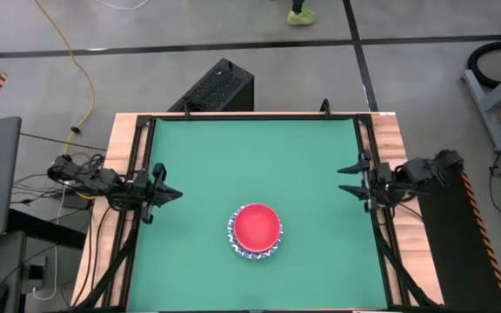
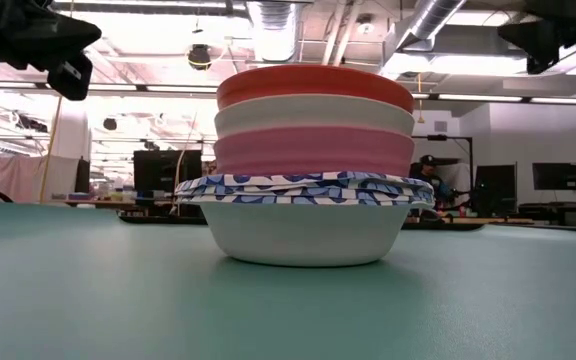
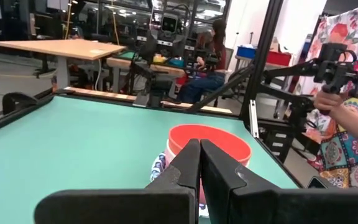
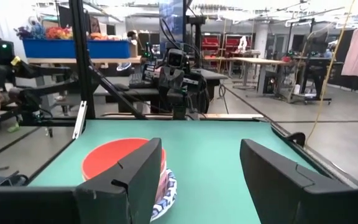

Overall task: Nest bowls inside each other
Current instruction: Return to Home Position

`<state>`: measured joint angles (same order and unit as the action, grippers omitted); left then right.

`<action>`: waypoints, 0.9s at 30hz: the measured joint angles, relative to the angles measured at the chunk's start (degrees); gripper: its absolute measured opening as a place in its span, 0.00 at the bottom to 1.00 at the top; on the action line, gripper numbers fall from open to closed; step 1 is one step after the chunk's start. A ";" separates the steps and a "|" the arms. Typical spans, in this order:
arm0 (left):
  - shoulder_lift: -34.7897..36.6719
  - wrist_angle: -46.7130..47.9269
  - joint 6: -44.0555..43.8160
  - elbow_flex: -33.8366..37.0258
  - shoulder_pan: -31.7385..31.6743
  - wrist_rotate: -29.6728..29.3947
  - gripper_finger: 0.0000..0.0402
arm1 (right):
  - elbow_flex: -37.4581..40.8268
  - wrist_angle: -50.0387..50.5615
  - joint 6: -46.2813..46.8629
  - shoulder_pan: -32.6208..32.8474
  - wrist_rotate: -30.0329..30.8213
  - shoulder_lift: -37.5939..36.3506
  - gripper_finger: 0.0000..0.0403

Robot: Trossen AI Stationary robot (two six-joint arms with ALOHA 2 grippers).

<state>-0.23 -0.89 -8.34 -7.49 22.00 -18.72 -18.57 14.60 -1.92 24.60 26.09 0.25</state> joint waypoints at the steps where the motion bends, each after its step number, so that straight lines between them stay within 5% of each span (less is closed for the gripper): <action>1: 0.00 -0.07 -0.23 0.09 0.00 0.06 0.00 | 1.04 -1.37 -0.01 0.02 0.02 -0.02 0.59; 10: 0.01 -5.06 -3.64 6.77 0.13 -0.80 0.00 | 9.82 -10.99 0.53 0.00 0.92 -0.02 0.59; 27: -0.01 -5.20 -2.05 6.88 3.58 -2.97 0.00 | 18.12 -20.03 1.62 0.00 2.56 -0.04 0.59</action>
<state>-0.24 -6.09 -10.38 -0.60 25.58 -21.69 -0.45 -5.43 -0.30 24.60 28.64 0.21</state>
